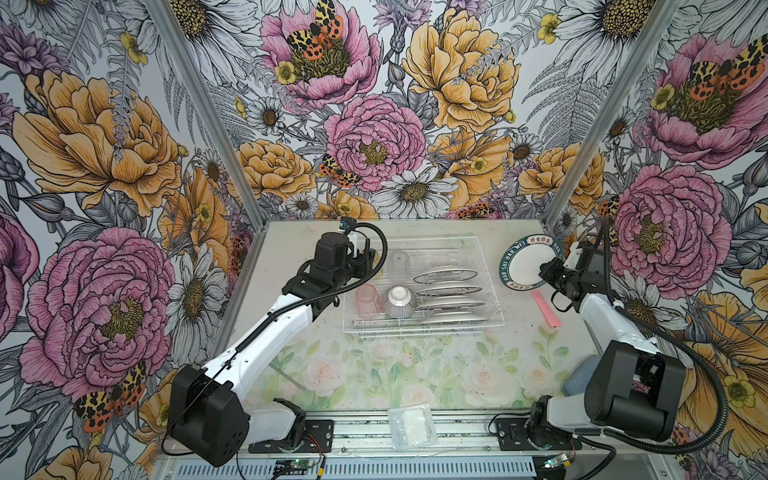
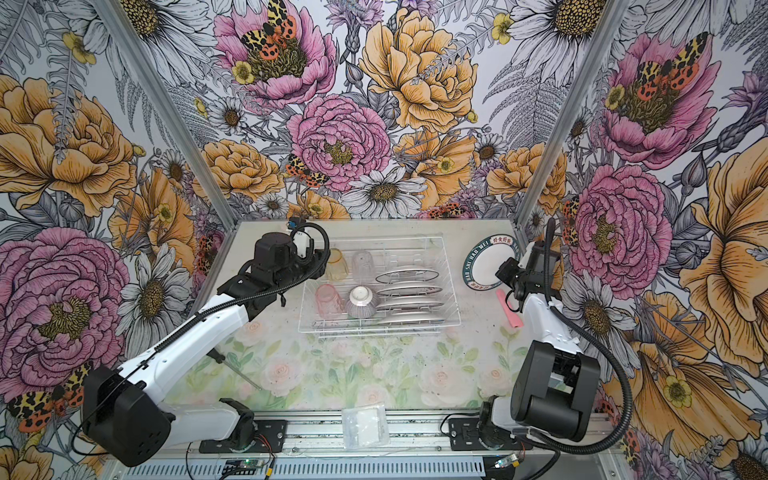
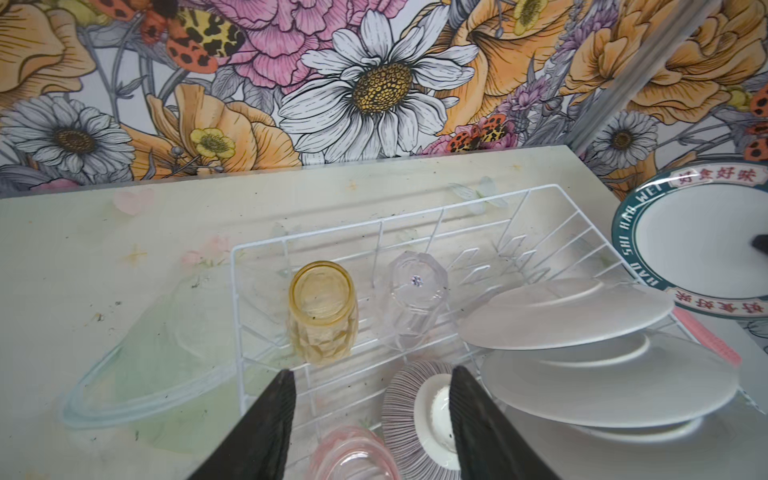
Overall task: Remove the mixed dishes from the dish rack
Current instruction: 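Carry the plate beside the rack with the right gripper while the left gripper withdraws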
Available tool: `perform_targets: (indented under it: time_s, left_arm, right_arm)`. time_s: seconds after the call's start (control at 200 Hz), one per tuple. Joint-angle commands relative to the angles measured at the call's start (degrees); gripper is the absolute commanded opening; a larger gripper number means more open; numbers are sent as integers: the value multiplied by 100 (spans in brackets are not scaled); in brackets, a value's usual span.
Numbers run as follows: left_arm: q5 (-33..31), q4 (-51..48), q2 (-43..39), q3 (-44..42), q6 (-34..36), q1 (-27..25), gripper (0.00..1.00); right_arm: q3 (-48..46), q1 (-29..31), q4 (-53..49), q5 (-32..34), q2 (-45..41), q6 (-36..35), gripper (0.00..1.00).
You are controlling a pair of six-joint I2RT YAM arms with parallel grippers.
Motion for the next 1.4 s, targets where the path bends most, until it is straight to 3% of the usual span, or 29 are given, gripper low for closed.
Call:
perform_targets:
  time_s: [0.0,0.591,0.871,1.051,1.396]
  left_arm:
    - [-203,-84,-116,-121,-160,114,61]
    - [-230,-67,-17,-394,-187,356,60]
    - [-128,-58,-17,-426,-165,379,60]
    - [-39,-50,-17,-430,-143,379,60]
    - [58,-47,-78,-491,-110,381,60]
  right_arm:
    - [43,-32,337,-302,178,-33,0]
    - [-120,-25,850,-1166,1353,203,0]
    - [-291,-40,853,-1129,1472,194,11]
    - [-477,-85,809,-1046,1431,159,25]
    - [-755,-167,628,-908,1456,-27,31]
